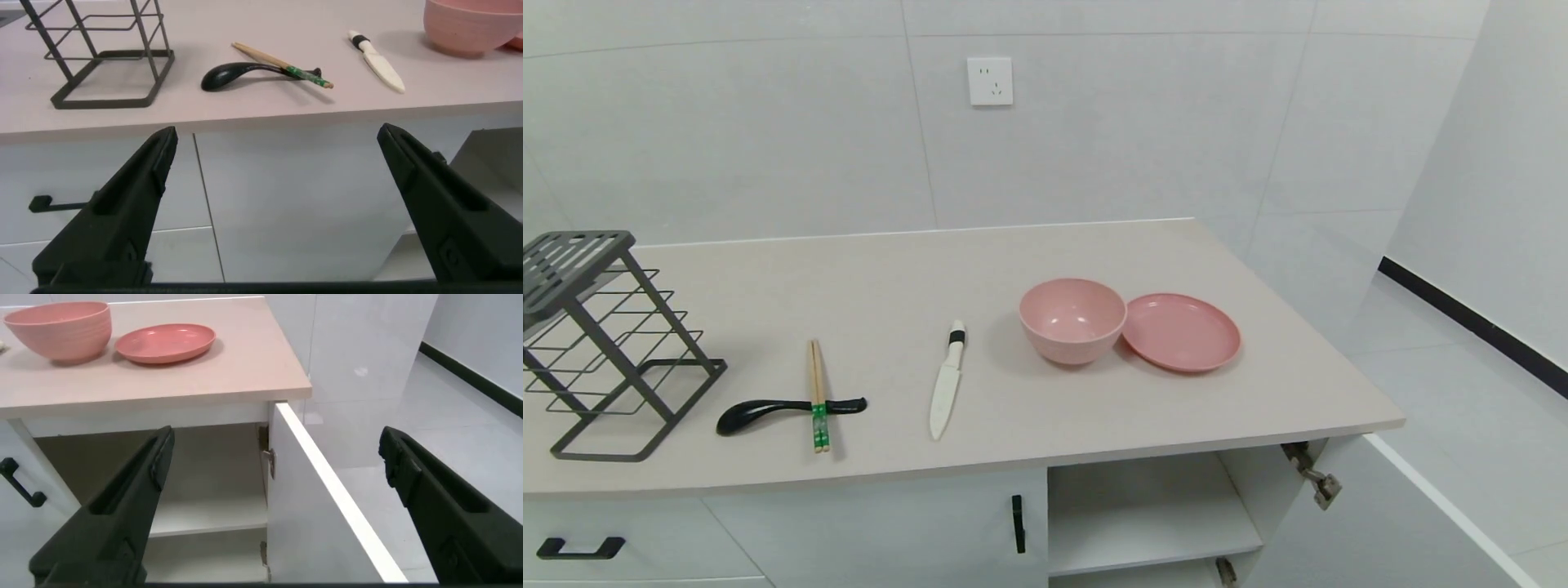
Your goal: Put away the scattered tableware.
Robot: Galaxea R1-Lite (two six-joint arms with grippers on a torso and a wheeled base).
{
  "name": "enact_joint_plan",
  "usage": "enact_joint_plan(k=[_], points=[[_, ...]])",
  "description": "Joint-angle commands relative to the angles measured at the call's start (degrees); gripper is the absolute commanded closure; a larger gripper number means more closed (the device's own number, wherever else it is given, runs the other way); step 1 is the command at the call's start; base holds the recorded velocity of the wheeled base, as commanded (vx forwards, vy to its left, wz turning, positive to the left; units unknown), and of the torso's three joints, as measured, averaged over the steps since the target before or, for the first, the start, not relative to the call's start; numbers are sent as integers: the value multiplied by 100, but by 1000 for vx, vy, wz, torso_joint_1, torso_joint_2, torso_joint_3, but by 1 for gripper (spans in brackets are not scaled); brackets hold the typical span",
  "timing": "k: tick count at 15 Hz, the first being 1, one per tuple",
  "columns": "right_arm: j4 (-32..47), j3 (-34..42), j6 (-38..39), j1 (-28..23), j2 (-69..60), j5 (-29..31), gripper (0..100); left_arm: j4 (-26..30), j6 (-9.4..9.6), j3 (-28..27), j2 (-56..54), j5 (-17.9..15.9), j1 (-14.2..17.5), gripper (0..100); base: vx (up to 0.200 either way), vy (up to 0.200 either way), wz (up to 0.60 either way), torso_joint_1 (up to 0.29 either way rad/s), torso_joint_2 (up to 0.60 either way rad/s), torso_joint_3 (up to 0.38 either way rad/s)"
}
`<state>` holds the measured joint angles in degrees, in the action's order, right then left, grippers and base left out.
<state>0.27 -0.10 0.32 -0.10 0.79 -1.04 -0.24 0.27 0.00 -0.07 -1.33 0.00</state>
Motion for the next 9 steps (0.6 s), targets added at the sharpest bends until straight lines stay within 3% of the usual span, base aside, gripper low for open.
enact_joint_plan(k=[1,5,9], points=[[0,1,3,1,9,-2,0,-2,0,0,7,10,0,0,0,0,0,0,0,0],[0,1,3,1,9,-2,0,-2,-9,0,7,10,0,0,0,0,0,30,-52,-26],[0,1,-5,1,9,-2,0,-2,-9,0,7,10,0,0,0,0,0,242,-450,-223]])
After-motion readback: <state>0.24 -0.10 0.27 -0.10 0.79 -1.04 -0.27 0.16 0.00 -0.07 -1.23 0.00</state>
